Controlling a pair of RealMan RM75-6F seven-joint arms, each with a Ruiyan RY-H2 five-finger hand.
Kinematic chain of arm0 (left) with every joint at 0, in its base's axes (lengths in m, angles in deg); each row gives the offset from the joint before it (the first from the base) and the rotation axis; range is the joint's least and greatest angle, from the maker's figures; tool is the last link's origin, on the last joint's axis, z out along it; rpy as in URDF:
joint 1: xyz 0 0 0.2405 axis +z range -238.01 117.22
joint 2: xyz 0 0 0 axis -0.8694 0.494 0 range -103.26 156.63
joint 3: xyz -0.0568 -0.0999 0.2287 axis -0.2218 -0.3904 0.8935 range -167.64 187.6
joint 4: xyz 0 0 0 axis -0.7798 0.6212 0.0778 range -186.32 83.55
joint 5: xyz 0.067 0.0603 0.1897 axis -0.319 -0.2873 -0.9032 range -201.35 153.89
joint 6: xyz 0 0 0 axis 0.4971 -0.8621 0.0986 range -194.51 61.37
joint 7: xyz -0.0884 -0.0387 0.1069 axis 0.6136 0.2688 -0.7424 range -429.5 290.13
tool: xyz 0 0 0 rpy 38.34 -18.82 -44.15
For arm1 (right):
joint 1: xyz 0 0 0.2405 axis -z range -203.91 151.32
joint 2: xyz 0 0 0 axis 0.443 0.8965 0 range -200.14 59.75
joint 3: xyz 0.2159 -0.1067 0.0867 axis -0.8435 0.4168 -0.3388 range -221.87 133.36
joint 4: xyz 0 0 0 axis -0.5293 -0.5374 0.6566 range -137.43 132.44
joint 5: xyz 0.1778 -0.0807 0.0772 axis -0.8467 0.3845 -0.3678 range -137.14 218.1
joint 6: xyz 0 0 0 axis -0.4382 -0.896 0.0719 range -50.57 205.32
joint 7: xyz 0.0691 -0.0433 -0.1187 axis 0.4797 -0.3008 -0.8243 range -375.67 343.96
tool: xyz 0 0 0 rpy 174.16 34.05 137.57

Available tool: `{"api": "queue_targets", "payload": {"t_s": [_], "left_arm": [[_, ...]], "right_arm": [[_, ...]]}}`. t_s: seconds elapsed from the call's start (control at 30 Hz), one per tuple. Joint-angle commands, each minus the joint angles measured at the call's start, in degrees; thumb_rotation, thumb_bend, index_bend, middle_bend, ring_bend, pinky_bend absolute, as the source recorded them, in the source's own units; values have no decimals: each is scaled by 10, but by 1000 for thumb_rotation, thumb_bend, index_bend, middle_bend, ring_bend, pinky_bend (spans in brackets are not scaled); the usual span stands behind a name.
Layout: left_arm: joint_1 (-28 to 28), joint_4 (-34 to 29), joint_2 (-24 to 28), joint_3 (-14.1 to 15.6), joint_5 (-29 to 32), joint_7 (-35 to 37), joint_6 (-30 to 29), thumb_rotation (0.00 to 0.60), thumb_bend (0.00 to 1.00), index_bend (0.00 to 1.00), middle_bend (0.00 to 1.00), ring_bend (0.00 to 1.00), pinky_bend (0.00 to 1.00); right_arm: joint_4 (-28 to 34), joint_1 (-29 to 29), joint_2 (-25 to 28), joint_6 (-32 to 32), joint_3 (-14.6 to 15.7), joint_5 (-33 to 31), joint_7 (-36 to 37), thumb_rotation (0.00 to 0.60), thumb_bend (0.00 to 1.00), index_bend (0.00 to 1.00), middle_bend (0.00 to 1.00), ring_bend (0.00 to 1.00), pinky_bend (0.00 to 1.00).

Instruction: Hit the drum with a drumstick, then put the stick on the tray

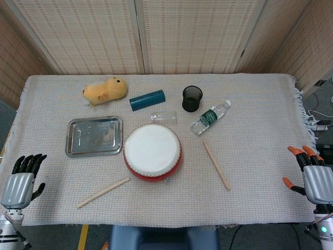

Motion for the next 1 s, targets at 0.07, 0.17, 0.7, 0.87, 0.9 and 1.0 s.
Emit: {"api": "queue_targets", "payload": {"t_s": [0.07,0.17,0.7,0.87,0.9,1.0], "left_arm": [[-1,2,-4,1,2,1,2,600,254,145,122,93,69],[0,4,-8,0,2,2,-1,600,255,147,122,94,69],[-42,7,-7,20,-81,41,30,600,253,170,129,99,71],[-61,2,-7,37,-102,49,63,600,253,154,129,99,71],[-65,1,-7,40,-104,53,70,600,251,138,128,99,71],[-74,-2,-8,49,-108,64,91,600,240,100,118,95,70]], "right_arm": [[4,-3,1,2,-2,0,-5,600,180,169,209,82,229],[3,-4,1,2,-3,0,-8,600,180,169,209,82,229],[-9,2,4,-20,-1,22,11,600,180,169,208,82,229],[-15,1,3,-17,0,22,18,600,180,169,208,82,229],[-15,1,2,-16,0,22,18,600,180,169,208,82,229],[-17,-1,2,-14,0,22,20,600,180,169,208,82,229]]}}
